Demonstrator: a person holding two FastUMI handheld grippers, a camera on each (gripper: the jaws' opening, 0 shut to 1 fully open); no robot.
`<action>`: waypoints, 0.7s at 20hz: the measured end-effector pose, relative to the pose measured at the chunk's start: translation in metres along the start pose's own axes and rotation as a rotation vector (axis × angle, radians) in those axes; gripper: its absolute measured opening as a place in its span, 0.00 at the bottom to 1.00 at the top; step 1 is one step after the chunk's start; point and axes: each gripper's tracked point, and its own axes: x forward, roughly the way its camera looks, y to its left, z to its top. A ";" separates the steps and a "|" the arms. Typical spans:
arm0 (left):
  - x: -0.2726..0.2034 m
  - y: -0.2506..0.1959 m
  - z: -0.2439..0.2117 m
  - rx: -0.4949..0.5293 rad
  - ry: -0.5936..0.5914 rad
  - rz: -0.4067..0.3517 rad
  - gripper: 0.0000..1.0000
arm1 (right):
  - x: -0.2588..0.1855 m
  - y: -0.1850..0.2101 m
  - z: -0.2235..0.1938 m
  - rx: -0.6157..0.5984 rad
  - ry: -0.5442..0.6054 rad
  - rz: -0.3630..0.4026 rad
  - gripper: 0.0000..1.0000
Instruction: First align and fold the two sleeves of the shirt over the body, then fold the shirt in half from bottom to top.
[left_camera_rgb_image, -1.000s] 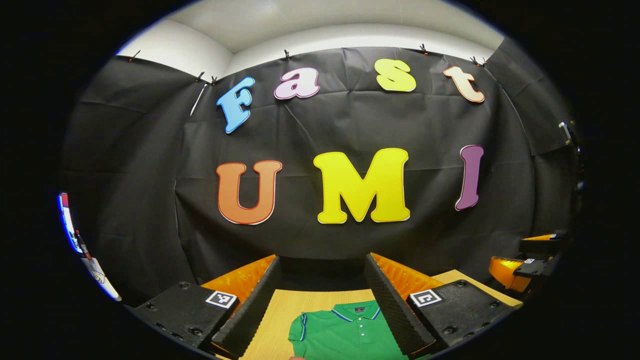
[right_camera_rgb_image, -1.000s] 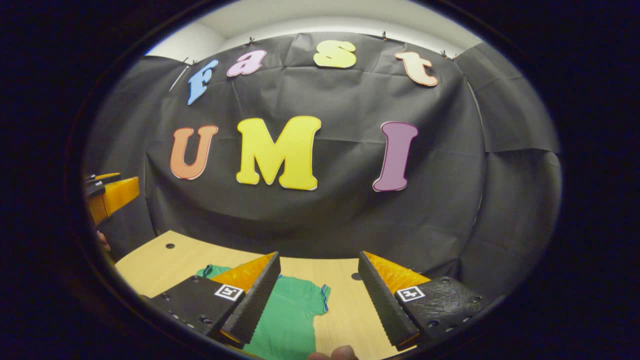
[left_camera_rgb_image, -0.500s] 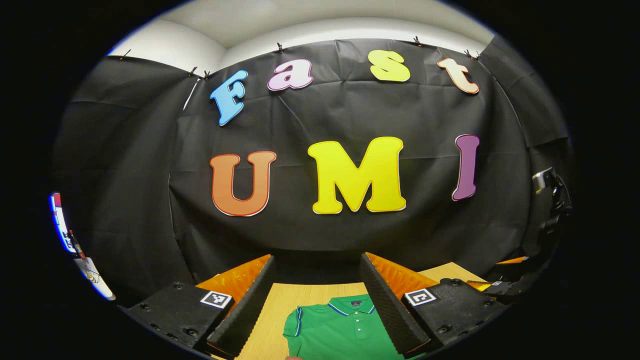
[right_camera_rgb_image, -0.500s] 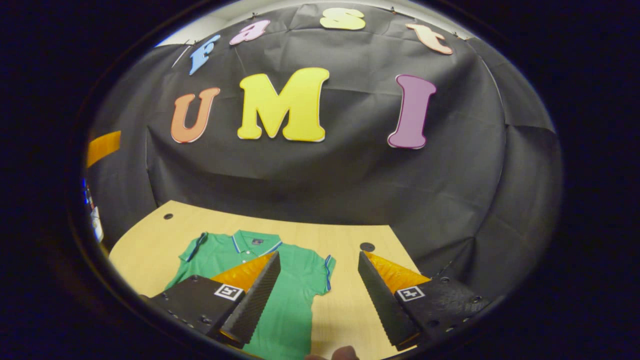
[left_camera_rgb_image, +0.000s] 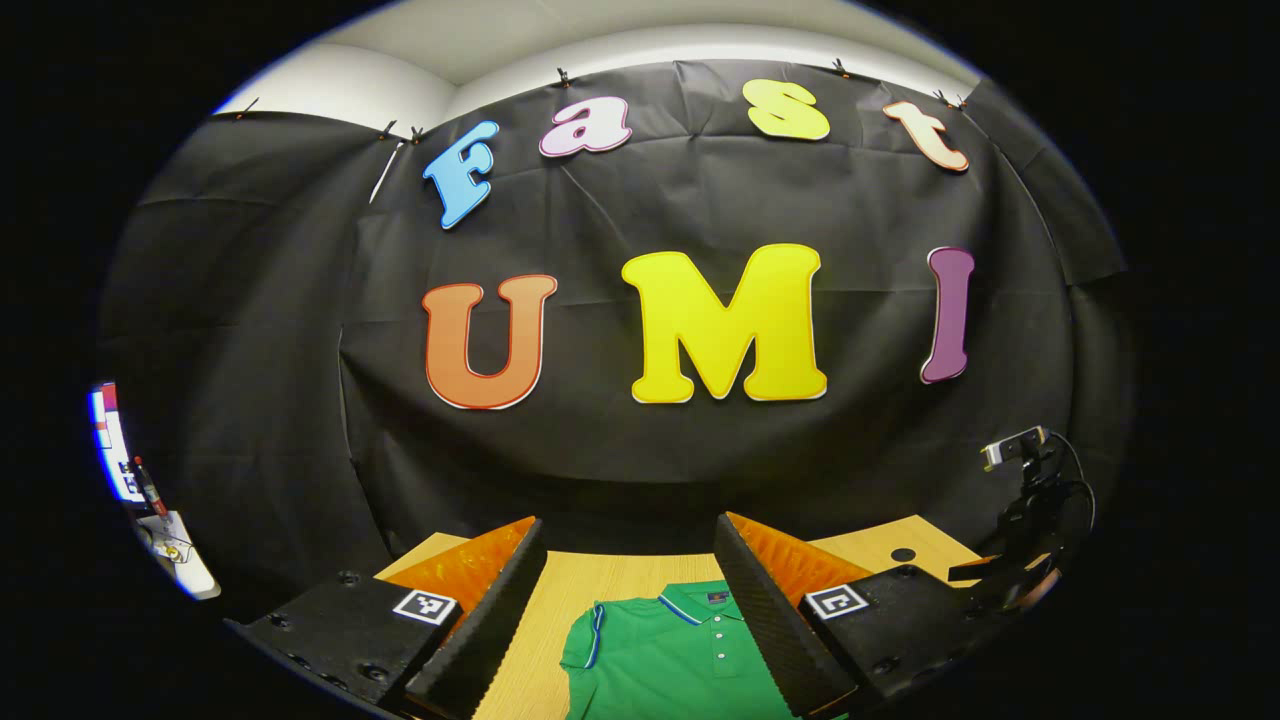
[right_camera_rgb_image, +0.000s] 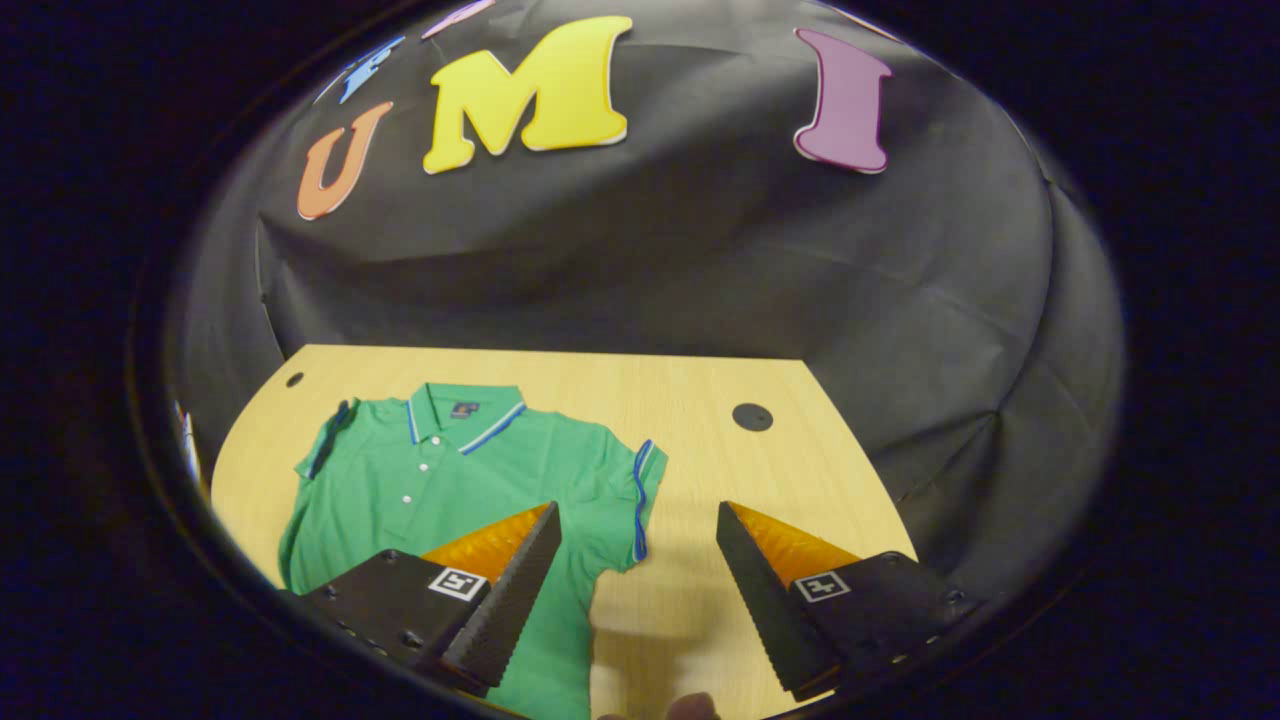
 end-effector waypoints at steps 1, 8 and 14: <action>0.003 0.000 0.001 0.003 0.001 0.004 1.00 | 0.012 -0.001 -0.004 -0.001 0.022 -0.003 0.96; 0.014 -0.003 -0.006 0.032 0.024 0.021 1.00 | 0.089 0.006 -0.037 -0.010 0.153 0.026 0.90; 0.023 -0.003 -0.015 0.050 0.064 0.039 1.00 | 0.114 0.012 -0.051 0.006 0.231 0.069 0.46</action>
